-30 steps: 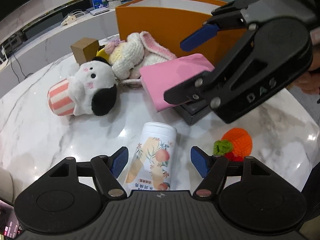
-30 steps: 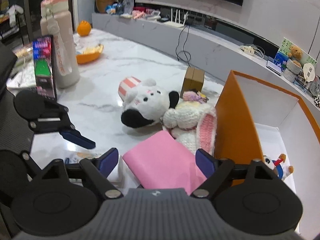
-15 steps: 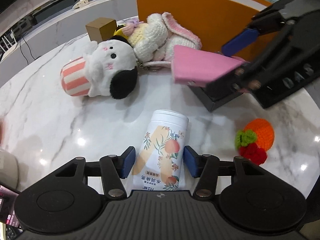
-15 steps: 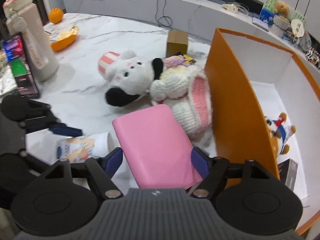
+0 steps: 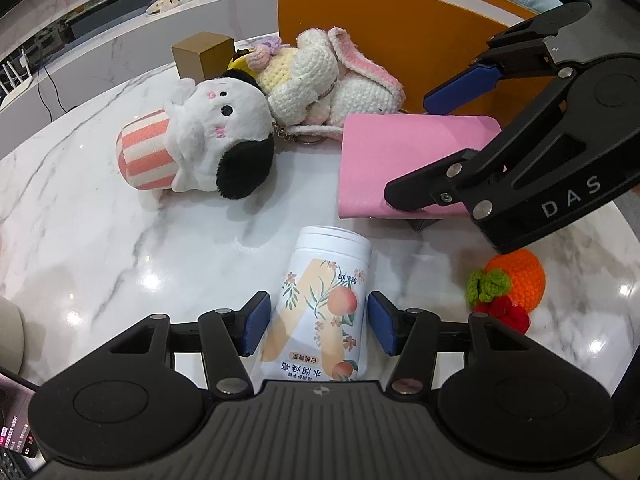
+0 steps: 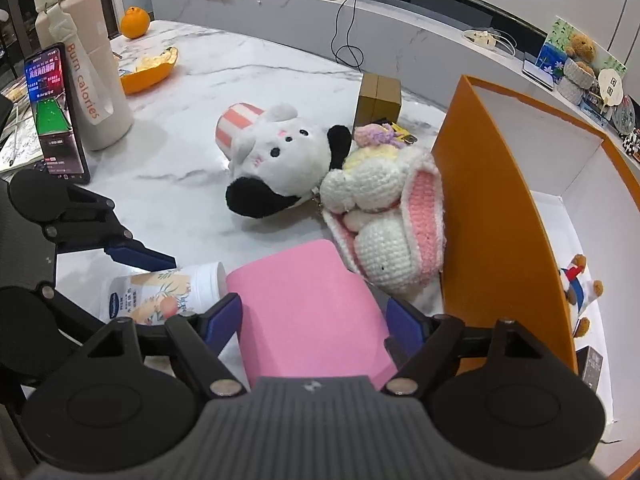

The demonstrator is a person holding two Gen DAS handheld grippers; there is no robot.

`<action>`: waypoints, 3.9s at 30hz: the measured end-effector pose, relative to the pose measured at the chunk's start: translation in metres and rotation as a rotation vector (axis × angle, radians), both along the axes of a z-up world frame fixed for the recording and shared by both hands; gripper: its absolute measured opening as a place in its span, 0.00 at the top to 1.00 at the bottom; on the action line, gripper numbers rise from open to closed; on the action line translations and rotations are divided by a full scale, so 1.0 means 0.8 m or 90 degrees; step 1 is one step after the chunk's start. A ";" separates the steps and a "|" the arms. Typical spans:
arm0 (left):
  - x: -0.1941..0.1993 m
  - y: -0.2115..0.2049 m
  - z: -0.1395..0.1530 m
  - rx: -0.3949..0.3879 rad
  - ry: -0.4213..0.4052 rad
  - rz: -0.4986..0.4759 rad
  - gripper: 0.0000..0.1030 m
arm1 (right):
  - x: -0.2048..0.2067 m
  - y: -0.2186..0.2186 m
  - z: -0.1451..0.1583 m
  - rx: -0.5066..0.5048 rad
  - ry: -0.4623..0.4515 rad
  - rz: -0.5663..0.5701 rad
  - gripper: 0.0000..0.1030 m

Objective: Organize objects
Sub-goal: 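Grasp the pink notebook with the right gripper while the left gripper grasps the white peach-print jar, then carry the pink notebook and white jar into the orange box and open both grippers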

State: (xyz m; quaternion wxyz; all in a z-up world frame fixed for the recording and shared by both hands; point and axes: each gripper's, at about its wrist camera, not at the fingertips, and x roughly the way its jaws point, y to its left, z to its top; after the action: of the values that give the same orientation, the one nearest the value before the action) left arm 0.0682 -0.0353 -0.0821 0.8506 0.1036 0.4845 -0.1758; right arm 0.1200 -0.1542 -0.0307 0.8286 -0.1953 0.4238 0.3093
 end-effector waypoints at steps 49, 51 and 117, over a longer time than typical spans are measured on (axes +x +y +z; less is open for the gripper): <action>0.002 0.003 0.004 -0.031 0.024 0.050 0.46 | 0.016 -0.012 0.052 0.110 -0.011 -0.096 0.20; 0.004 0.000 0.004 -0.026 0.019 0.051 0.46 | 0.015 -0.012 0.049 0.102 -0.008 -0.094 0.20; 0.173 -0.203 0.165 0.021 -0.147 0.015 0.50 | 0.080 -0.264 0.091 0.336 -0.056 -0.453 0.21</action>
State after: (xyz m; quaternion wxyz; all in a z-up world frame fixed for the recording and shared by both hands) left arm 0.2068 -0.1976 0.0498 0.9010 0.1317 0.3874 -0.1444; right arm 0.1839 -0.3656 0.0420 0.9223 0.1676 0.3354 0.0938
